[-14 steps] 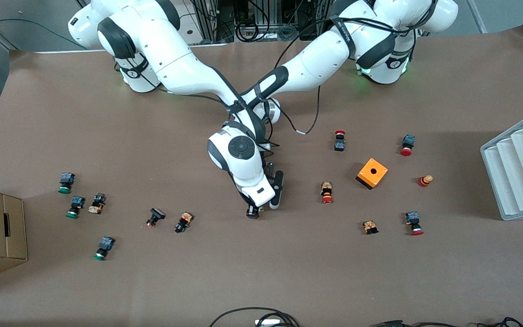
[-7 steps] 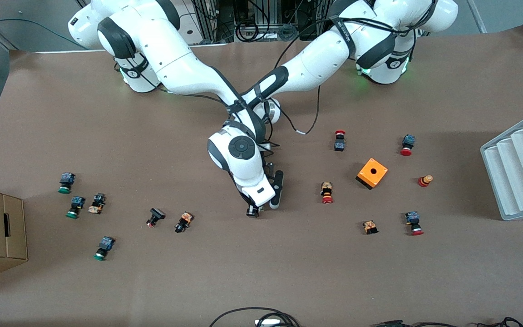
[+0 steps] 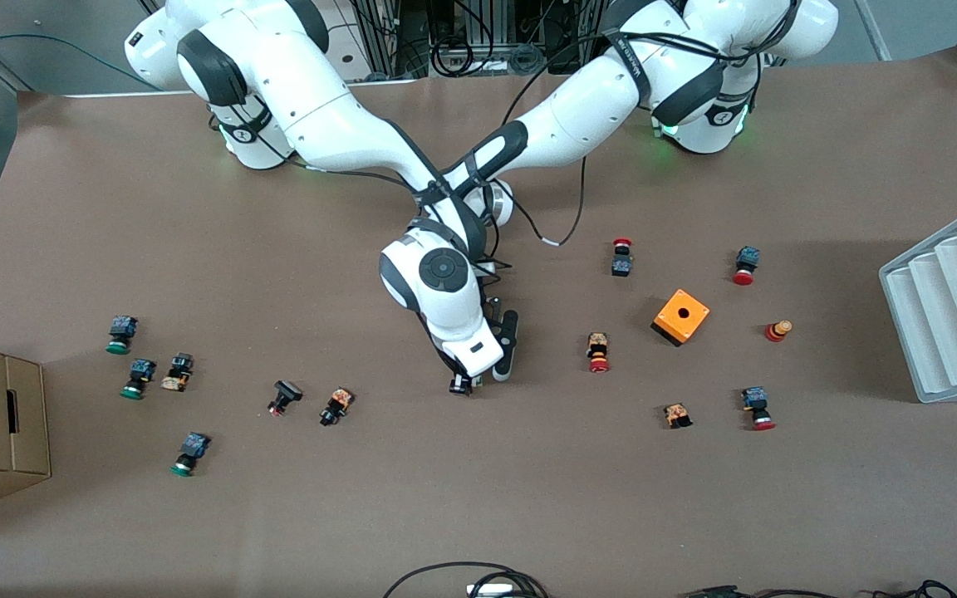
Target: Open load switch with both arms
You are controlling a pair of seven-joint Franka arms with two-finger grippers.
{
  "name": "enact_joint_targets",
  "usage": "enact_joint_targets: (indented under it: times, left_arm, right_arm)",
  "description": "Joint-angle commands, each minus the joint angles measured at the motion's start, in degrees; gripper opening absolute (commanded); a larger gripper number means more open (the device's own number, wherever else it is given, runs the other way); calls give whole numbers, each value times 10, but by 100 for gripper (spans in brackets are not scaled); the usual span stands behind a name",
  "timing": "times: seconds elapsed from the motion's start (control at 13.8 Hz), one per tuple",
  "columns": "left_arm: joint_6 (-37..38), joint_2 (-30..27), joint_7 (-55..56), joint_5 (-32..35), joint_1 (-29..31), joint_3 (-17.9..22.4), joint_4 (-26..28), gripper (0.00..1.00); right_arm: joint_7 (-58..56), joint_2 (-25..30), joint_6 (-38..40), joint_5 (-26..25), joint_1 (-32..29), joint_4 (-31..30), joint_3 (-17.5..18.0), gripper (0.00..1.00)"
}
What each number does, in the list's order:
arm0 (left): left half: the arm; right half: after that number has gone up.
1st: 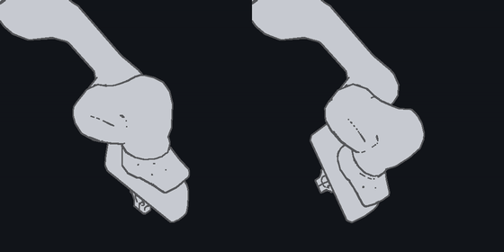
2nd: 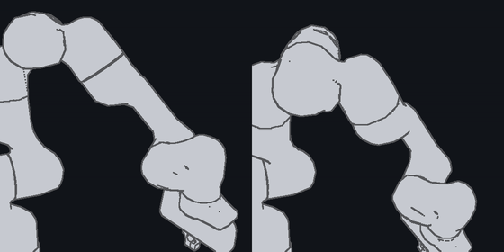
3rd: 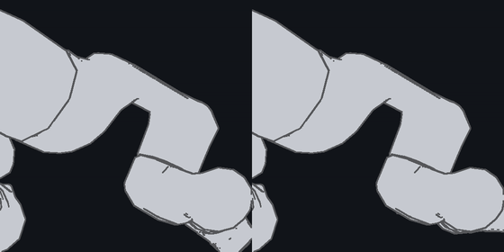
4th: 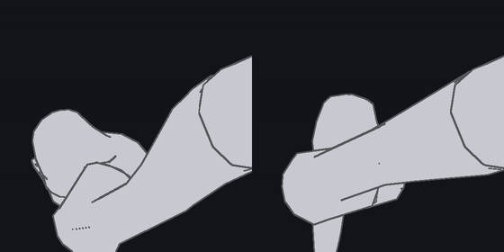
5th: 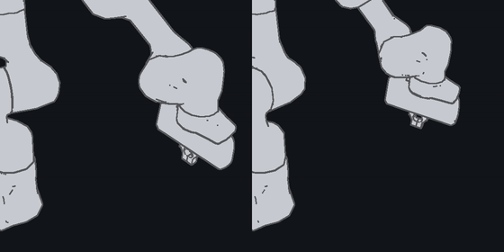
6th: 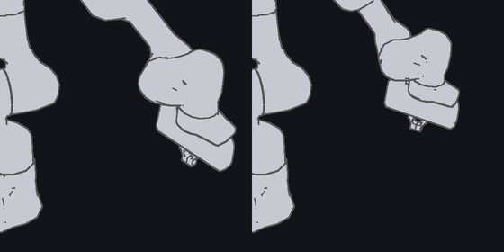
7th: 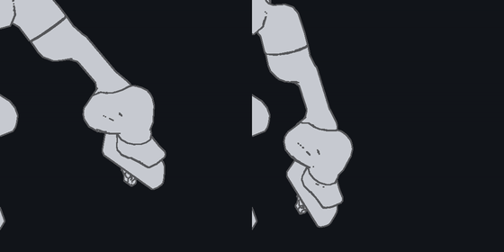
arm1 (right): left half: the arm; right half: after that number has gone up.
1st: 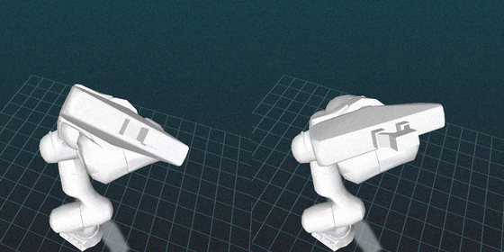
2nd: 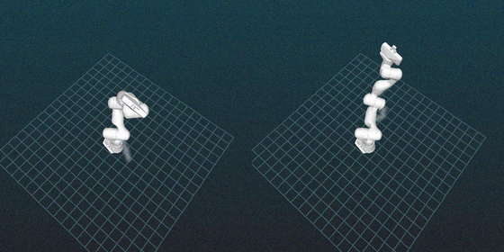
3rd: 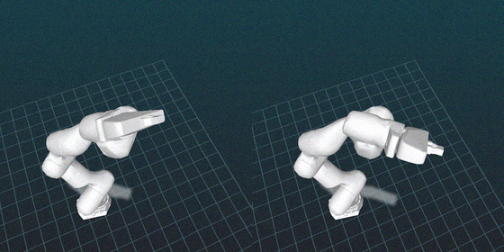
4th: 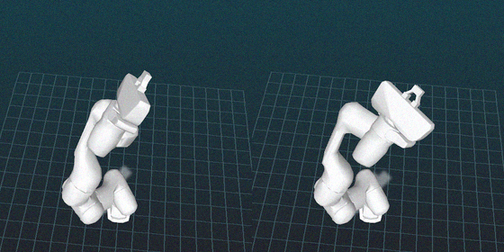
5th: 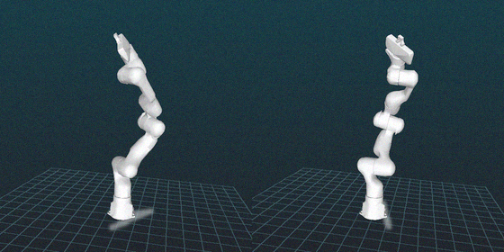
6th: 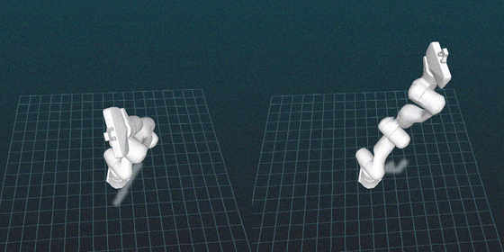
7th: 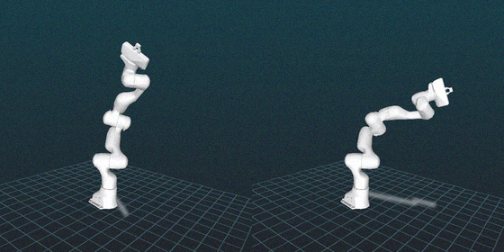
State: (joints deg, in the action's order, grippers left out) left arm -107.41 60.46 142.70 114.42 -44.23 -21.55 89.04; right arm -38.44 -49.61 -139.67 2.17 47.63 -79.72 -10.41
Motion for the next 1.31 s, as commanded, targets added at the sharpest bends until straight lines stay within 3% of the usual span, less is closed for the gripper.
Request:
enact_joint_targets:
  times: [0.0, 1.24]
  left_arm:
    - [-23, 30, 14, 2, -5, 1, -16, 60]
    - [-23, 30, 15, 2, -6, 2, -16, 59]
  right_arm:
    - [-2, 19, 17, 8, 5, -18, -1, 51]
    - [-1, 28, 17, 8, 9, -39, 0, 45]
